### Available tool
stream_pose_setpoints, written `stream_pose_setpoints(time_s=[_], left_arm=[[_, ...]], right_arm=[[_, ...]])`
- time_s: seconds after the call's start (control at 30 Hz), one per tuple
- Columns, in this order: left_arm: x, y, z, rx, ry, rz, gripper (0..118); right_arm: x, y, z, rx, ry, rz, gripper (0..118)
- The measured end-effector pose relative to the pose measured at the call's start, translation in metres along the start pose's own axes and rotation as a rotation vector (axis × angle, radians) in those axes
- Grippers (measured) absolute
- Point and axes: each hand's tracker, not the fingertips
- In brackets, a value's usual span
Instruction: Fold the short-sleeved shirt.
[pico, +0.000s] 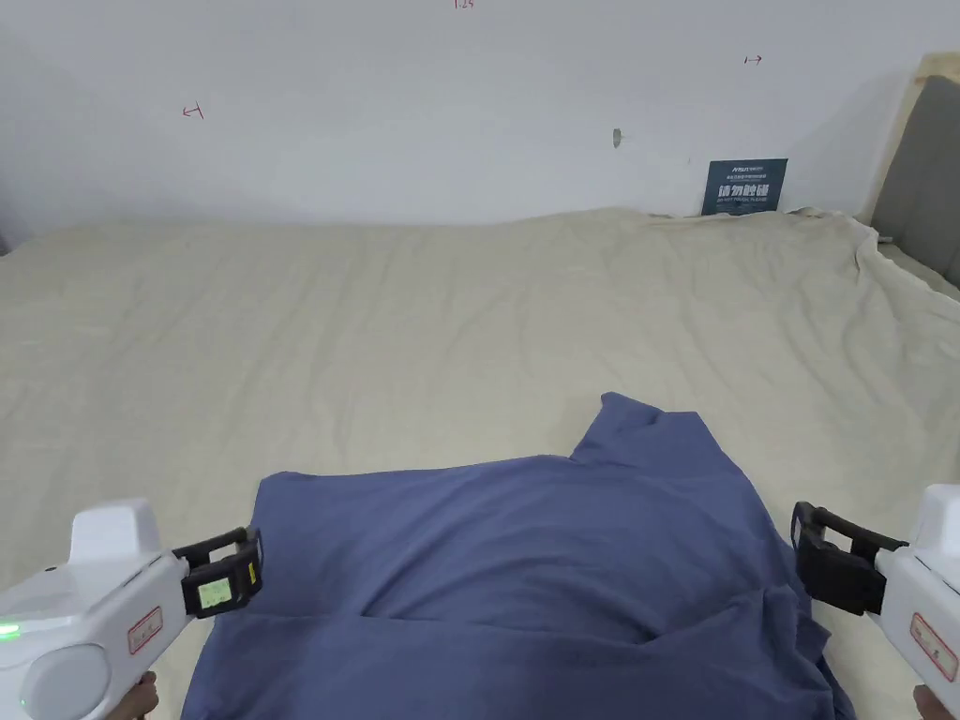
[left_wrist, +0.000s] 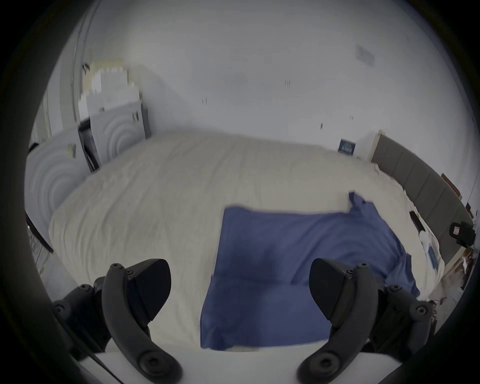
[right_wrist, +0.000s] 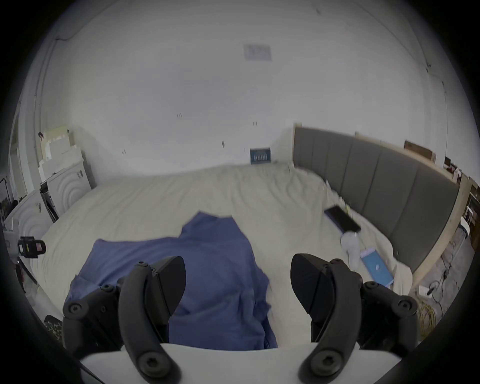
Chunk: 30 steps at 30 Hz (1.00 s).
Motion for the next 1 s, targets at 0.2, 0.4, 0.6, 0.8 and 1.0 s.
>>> stream_pose_setpoints(time_s=[0.2, 0.4, 0.6, 0.8, 1.0], left_arm=[[0.026, 0.001, 0.008, 0.100, -0.015, -0.016, 15], [0.034, 0.003, -0.012, 0.050, -0.058, -0.036, 0], [0.033, 0.028, -0.059, -0.002, -0.085, -0.020, 0], [0.018, 0.057, -0.148, -0.127, -0.098, 0.010, 0], [0.006, 0.071, -0.234, -0.264, -0.067, 0.000, 10]], right_arm=[[-0.023, 0.003, 0.003, 0.078, -0.013, 0.053, 3], [-0.033, 0.007, -0.009, 0.102, 0.009, 0.065, 0], [-0.036, 0.018, -0.035, 0.092, 0.014, 0.065, 0], [-0.036, 0.024, -0.074, 0.052, 0.018, 0.060, 0], [-0.034, 0.022, -0.108, 0.009, 0.009, 0.067, 0]])
